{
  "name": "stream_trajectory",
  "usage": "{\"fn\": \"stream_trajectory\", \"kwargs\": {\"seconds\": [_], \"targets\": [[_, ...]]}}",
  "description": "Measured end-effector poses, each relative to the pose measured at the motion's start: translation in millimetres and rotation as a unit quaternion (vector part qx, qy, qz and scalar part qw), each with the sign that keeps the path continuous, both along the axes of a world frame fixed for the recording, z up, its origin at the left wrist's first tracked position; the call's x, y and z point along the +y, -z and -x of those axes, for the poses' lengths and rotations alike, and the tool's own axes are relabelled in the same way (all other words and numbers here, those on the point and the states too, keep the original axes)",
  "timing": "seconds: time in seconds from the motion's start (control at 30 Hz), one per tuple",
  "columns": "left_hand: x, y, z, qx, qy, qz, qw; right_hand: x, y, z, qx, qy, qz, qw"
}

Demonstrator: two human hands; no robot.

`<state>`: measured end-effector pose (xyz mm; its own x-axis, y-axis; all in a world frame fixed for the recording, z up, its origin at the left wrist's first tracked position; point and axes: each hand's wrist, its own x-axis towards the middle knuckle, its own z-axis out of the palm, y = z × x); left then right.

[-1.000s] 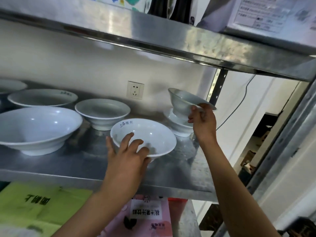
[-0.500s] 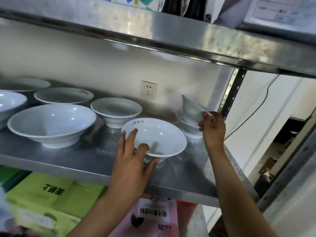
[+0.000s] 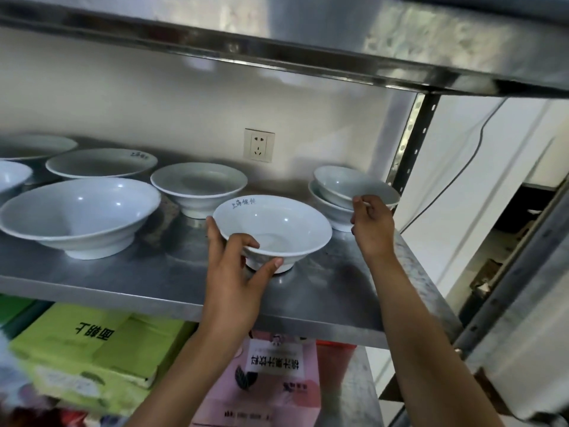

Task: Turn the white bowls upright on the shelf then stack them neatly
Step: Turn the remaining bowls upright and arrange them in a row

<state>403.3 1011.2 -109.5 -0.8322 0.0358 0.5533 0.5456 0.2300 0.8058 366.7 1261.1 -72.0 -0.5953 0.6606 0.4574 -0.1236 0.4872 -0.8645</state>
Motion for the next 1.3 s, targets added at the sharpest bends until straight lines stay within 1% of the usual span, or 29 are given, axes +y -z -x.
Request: {"fn": "stream_trajectory", "kwargs": {"seconds": [0.1,0.27,0.43,0.53,0.6,0.7,0.77,0.87,0.93,1.1,1.2,1.3], "targets": [[5.3,2.8,0.9,0.018,-0.003,-0.037,0.999,-0.6,3.1,-1.0,-0.017,0.003,-0.016,1.000],[10.2,-0.1,8.5,0.038,0.040,-0.102,0.993,-4.4,-0.4,-5.9,-0.029,0.006,-0.028,0.999],[18.2,-38.6,11.7,0.074,0.054,-0.146,0.985,0.7,3.2,-6.4,-0.029,-0.002,-0.078,0.997],[29.0,-67.4,19.8,0.086,0.058,-0.161,0.981,-0.2,-1.9,-9.5,-0.039,0.001,-0.065,0.997],[41.6,-83.7,25.5,0.092,0.059,-0.156,0.982,1.7,-2.0,-10.1,-0.058,0.006,-0.055,0.997],[59.6,-100.7,36.9,0.102,0.043,-0.146,0.983,3.1,7.0,-5.8,-0.098,0.022,-0.103,0.990],[76.2,-110.9,49.0,0.111,0.045,-0.145,0.982,5.4,7.1,-4.0,-0.104,0.028,-0.114,0.988],[107.0,-120.7,67.7,0.132,0.059,-0.133,0.981,4.8,1.6,-2.9,-0.078,0.023,-0.096,0.992],[126.9,-121.8,79.1,0.136,0.061,-0.118,0.982,1.1,-2.3,-6.9,-0.048,0.037,-0.081,0.995],[158.8,-109.0,112.1,0.107,0.076,-0.068,0.989,0.0,-10.8,-21.7,-0.017,0.095,-0.046,0.994],[168.9,-98.4,122.2,0.056,0.086,-0.069,0.992,0.0,-12.7,-23.7,-0.017,0.097,-0.046,0.994],[173.1,-92.6,128.7,0.023,0.090,-0.059,0.994,0.9,-10.5,-18.7,-0.018,0.096,-0.057,0.994]]}}
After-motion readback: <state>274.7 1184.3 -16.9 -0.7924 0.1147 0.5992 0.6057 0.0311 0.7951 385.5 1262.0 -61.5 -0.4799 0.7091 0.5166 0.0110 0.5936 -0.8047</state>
